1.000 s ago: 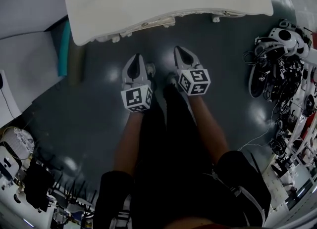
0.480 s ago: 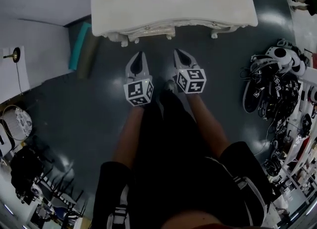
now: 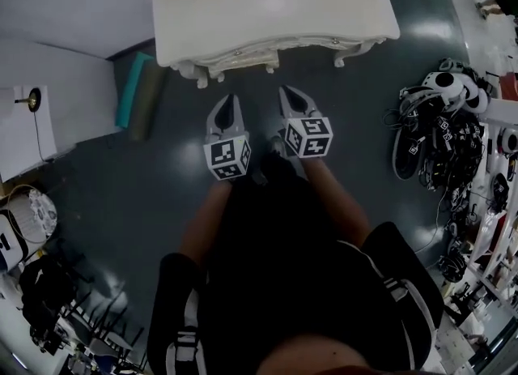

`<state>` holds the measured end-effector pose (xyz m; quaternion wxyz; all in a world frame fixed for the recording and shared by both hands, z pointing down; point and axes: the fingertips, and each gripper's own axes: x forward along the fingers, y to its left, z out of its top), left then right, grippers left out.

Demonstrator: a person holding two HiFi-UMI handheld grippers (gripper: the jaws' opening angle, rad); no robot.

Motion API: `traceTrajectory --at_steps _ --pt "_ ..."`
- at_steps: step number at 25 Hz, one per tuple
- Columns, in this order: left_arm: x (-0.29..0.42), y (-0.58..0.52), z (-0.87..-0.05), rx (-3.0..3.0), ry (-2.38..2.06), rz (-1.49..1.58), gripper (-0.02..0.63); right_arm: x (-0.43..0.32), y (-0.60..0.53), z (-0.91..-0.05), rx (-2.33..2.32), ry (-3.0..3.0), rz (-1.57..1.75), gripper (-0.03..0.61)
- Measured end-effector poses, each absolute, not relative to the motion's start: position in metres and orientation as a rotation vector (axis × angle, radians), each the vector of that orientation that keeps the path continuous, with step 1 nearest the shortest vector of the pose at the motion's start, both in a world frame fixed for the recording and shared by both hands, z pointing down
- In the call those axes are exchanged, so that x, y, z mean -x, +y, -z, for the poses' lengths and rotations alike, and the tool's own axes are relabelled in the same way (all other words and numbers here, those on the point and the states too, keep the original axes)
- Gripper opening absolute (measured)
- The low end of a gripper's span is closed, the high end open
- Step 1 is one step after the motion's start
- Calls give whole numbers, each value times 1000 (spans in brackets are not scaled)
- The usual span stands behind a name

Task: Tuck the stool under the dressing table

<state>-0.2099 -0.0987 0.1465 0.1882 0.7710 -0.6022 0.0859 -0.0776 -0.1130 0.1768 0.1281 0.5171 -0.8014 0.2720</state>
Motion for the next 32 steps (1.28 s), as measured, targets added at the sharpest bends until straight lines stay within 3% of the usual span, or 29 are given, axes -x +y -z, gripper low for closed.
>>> traceTrajectory --at_steps 32 --pt "205 -72 -112 -2312 -1672 -217 8 96 -82 -127 -1505 -2422 -677 -3"
